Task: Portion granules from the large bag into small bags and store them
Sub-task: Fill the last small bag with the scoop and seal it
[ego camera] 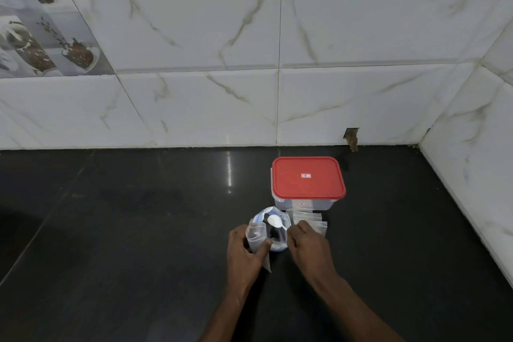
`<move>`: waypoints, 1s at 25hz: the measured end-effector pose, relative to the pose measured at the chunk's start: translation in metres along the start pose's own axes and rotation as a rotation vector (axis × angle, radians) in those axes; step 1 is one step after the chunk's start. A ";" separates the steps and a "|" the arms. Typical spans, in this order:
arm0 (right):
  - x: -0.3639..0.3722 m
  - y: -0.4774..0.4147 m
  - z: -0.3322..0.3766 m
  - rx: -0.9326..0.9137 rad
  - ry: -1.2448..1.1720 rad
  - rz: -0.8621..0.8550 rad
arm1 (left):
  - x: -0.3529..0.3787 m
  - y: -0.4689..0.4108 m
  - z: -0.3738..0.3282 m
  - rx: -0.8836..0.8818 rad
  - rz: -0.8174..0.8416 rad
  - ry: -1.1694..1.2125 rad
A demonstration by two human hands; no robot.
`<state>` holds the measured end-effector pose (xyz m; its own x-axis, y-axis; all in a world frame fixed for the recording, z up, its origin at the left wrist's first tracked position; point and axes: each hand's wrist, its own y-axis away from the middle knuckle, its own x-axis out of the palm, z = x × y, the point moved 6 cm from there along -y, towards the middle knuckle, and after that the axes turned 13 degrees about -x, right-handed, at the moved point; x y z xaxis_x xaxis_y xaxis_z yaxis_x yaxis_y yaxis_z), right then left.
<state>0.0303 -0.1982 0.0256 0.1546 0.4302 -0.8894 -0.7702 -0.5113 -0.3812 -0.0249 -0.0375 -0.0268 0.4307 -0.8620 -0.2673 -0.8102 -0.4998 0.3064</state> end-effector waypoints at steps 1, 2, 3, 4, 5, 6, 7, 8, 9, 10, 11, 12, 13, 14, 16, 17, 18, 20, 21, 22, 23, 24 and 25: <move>0.005 -0.002 0.002 -0.050 0.039 0.058 | -0.003 0.000 0.005 -0.022 0.000 0.029; 0.009 -0.003 0.004 -0.087 0.064 0.104 | -0.005 -0.001 0.012 -0.051 0.002 0.048; 0.012 -0.004 0.005 -0.113 0.082 0.141 | -0.006 -0.001 0.019 -0.075 0.018 0.060; 0.017 -0.003 0.006 -0.139 0.095 0.168 | -0.006 -0.001 0.024 -0.101 0.043 0.067; 0.022 -0.001 0.007 -0.166 0.100 0.194 | -0.005 -0.001 0.028 -0.121 0.078 0.073; 0.025 0.001 0.009 -0.198 0.108 0.212 | -0.003 0.000 0.030 -0.141 0.116 0.087; 0.029 0.003 0.011 -0.224 0.110 0.229 | -0.001 0.001 0.030 -0.153 0.148 0.101; 0.030 0.004 0.013 -0.238 0.100 0.226 | 0.001 0.002 0.027 -0.161 0.171 0.114; 0.031 0.004 0.013 -0.225 0.078 0.210 | 0.002 0.003 0.026 -0.160 0.187 0.126; 0.029 0.003 0.011 -0.197 0.060 0.185 | 0.003 0.004 0.025 -0.163 0.197 0.140; 0.027 0.001 0.009 -0.160 0.057 0.169 | 0.005 0.004 0.025 -0.162 0.207 0.152; 0.026 0.001 0.007 -0.136 0.062 0.157 | 0.005 0.004 0.025 -0.164 0.207 0.162; 0.026 0.002 0.007 -0.119 0.073 0.155 | 0.005 0.004 0.025 -0.167 0.211 0.166; 0.027 0.003 0.009 -0.106 0.082 0.163 | 0.006 0.004 0.025 -0.173 0.214 0.173; 0.032 0.005 0.016 -0.060 0.078 0.195 | 0.007 0.003 0.027 -0.173 0.234 0.180; 0.032 0.004 0.022 -0.037 0.071 0.211 | 0.008 0.003 0.028 -0.174 0.239 0.177; 0.032 0.001 0.024 0.010 0.036 0.211 | 0.008 0.003 0.027 -0.175 0.242 0.175; 0.036 -0.004 0.018 0.174 -0.112 0.224 | 0.008 0.003 0.026 -0.169 0.256 0.163; 0.037 -0.004 0.014 0.289 -0.254 0.241 | 0.008 0.002 0.026 -0.163 0.269 0.151; 0.038 -0.003 0.009 0.397 -0.404 0.188 | 0.008 0.003 0.024 -0.158 0.276 0.142; 0.036 -0.001 0.002 0.534 -0.557 0.118 | 0.009 0.003 0.022 -0.146 0.285 0.138; 0.037 0.002 -0.004 0.656 -0.690 0.048 | 0.008 0.003 0.020 -0.139 0.290 0.135; 0.036 0.005 -0.009 0.769 -0.798 0.000 | 0.008 0.004 0.018 -0.134 0.291 0.125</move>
<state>0.0375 -0.1914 -0.0104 -0.0749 0.9275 -0.3663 -0.9919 -0.0316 0.1227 -0.0315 -0.0448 -0.0446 0.2411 -0.9697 -0.0399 -0.8502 -0.2309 0.4730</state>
